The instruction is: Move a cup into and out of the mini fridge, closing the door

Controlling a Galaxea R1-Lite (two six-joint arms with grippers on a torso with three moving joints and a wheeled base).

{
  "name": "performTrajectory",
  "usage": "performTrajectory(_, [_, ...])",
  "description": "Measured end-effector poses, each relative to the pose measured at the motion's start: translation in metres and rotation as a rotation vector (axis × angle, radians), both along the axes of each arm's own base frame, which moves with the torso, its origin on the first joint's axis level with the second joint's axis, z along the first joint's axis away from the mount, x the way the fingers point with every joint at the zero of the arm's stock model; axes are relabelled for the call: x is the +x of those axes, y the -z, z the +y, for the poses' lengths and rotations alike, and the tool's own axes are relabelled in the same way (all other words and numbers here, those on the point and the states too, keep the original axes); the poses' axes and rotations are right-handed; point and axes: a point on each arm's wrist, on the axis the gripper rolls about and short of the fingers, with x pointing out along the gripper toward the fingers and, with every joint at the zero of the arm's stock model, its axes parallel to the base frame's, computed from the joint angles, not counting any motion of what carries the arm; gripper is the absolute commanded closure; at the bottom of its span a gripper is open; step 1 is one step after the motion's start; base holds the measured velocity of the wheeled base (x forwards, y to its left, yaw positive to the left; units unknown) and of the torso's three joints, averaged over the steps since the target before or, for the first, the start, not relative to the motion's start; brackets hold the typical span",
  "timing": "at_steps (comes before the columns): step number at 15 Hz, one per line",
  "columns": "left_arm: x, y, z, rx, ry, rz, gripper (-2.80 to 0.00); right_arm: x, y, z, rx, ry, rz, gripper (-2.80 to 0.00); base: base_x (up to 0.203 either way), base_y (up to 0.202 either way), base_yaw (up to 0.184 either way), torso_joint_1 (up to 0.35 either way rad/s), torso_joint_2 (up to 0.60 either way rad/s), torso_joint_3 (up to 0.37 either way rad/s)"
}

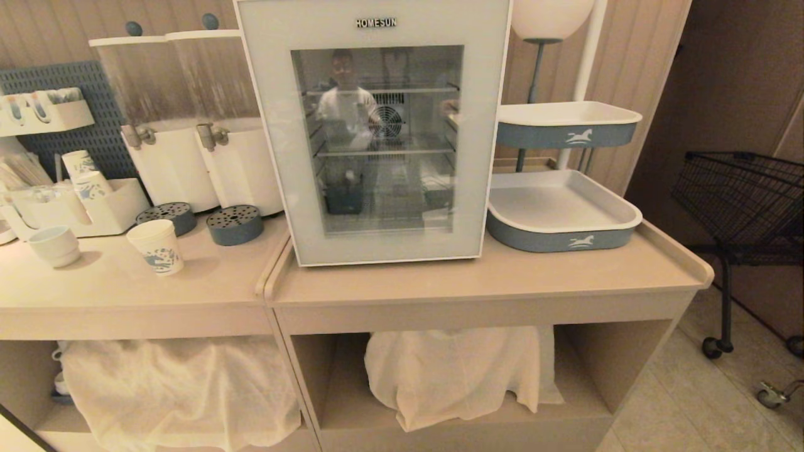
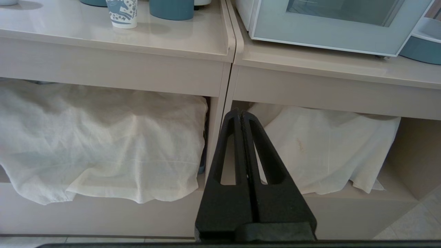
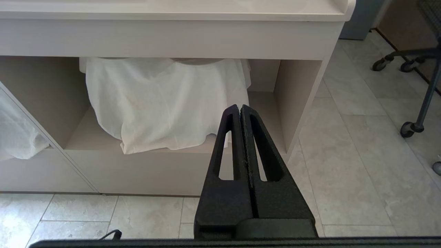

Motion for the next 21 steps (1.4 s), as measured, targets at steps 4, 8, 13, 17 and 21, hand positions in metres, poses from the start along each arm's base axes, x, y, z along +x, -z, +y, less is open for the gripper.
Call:
performTrajectory(4, [0.000, 0.000, 0.000, 0.001, 0.000, -0.001, 0.00, 0.001, -0.001, 0.000, 0.000, 0.006, -0.020, 0.00, 0.000, 0.000, 0.000, 0.000, 0.00, 0.000])
performTrajectory(8, [0.000, 0.000, 0.000, 0.002, 0.001, -0.001, 0.00, 0.008, -0.001, 0.000, 0.007, 0.020, -0.132, 0.00, 0.000, 0.000, 0.000, 0.000, 0.00, 0.000])
performTrajectory(13, [0.000, 0.000, 0.000, 0.002, 0.001, -0.002, 0.00, 0.010, 0.004, -0.001, 0.078, 0.040, -0.144, 0.00, 0.000, 0.000, 0.000, 0.000, 0.00, 0.000])
performTrajectory(17, [0.000, 0.000, 0.000, 0.001, 0.002, -0.002, 0.00, 0.011, 0.004, -0.001, 0.023, 0.027, -0.146, 0.00, 0.000, 0.000, 0.000, 0.000, 0.00, 0.000])
performTrajectory(21, [0.000, 0.000, 0.000, 0.001, 0.001, -0.002, 0.00, 0.011, 0.004, -0.001, 0.045, 0.034, -0.143, 0.00, 0.000, 0.000, 0.000, 0.000, 0.00, 0.000])
